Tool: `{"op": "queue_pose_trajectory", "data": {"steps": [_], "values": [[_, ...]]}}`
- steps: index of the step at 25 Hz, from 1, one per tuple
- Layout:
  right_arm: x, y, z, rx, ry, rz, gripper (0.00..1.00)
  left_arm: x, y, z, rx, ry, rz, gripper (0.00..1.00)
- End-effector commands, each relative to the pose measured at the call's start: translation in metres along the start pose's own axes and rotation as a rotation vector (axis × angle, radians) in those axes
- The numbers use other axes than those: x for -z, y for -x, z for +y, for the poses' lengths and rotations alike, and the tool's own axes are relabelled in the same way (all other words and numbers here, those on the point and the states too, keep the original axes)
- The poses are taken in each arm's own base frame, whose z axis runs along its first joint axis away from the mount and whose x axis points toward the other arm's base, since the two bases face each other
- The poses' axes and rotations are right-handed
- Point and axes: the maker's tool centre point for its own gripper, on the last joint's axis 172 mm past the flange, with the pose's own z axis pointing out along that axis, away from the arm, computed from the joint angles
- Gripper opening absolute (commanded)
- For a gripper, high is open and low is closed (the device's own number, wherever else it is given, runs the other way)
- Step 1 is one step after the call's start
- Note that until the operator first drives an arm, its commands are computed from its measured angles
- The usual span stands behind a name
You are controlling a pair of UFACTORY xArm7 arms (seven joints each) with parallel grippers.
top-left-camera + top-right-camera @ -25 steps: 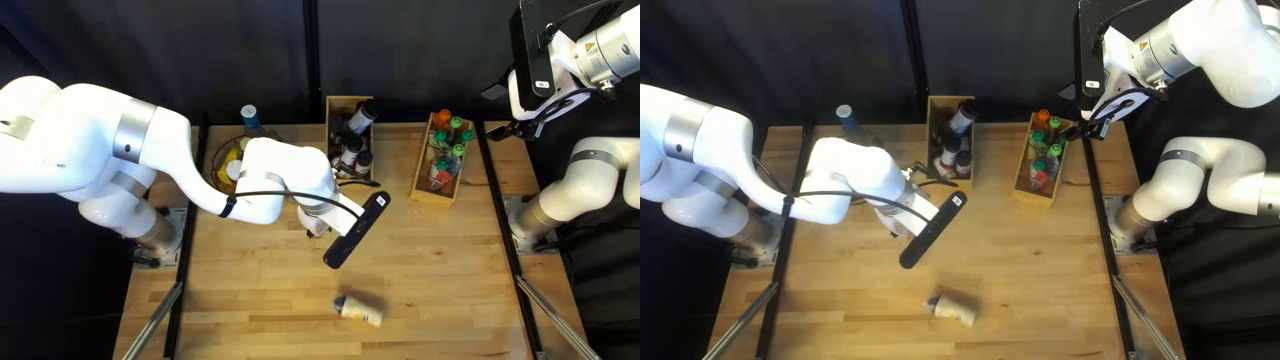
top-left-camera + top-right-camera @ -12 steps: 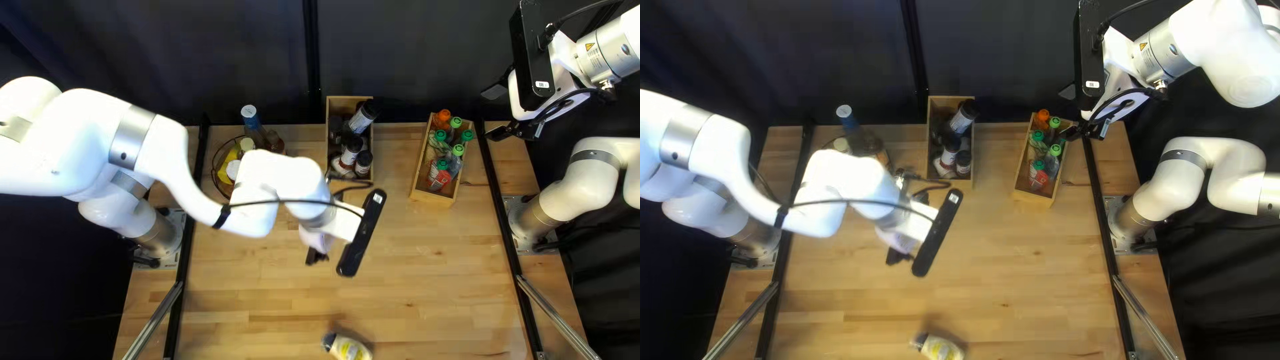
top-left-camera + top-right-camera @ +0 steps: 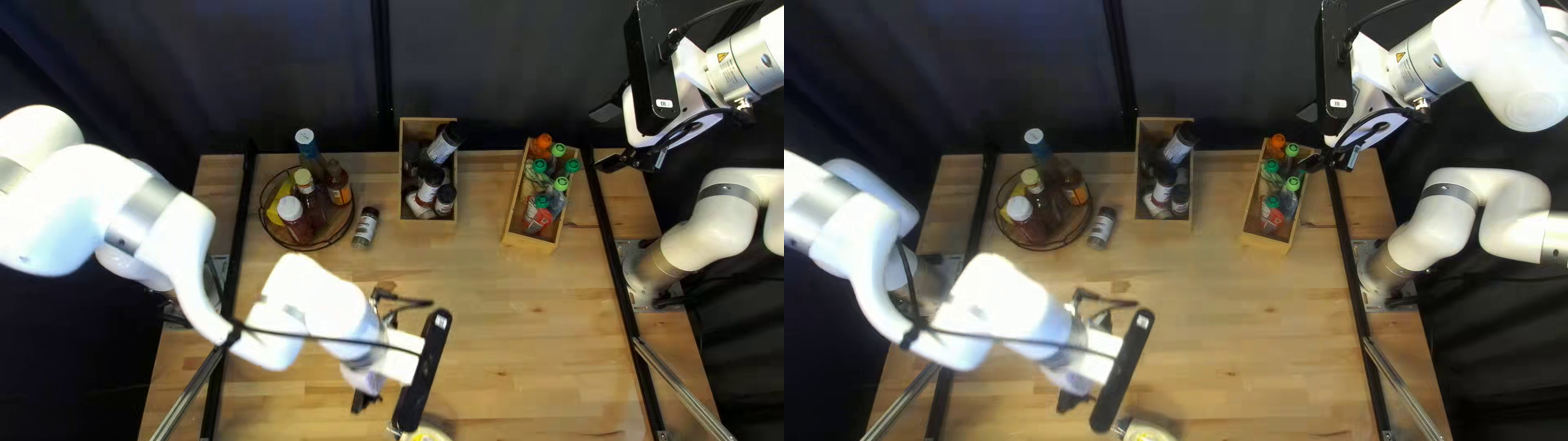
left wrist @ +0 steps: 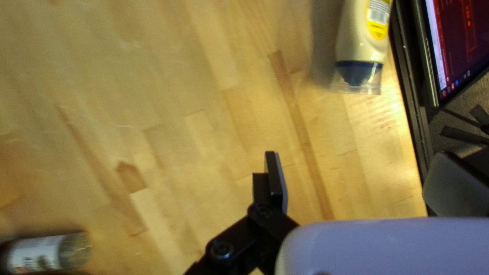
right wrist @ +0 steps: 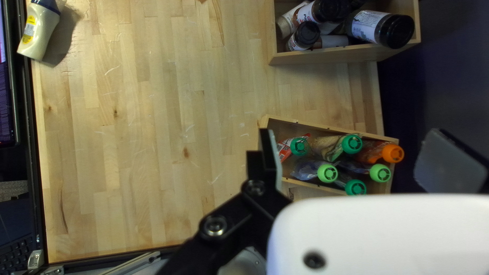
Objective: Separate condiments, baby food and spices and place it in 3 different racks/containers
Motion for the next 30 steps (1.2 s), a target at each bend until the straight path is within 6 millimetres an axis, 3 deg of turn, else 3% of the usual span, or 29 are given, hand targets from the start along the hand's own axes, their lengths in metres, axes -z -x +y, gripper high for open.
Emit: {"op": "queue_pose_trajectory", "data": {"steps": [1,8,17,23,30], "values": [[0.0,0.0,0.0,0.0,0.0,0.0,1.0,-0.035,-0.007,0.026,-0.065,-0.044,-0.058,1.0],[0.0,0.0,0.0,0.0,0.0,0.0,1.0,-0.085,-0.01,0.021,-0.081,-0.114,-0.074,1.0],[0.0,0.0,0.0,0.0,0.0,0.0,1.0,-0.125,-0.008,0.002,-0.056,-0.155,-0.056,1.0],[0.0,0.0,0.0,0.0,0.0,0.0,1.0,-0.128,-0.004,-0.013,-0.016,-0.191,-0.03,1.0],[0.0,0.0,0.0,0.0,0.0,0.0,1.0,-0.127,-0.012,-0.006,-0.011,-0.181,-0.01,1.0]]}}
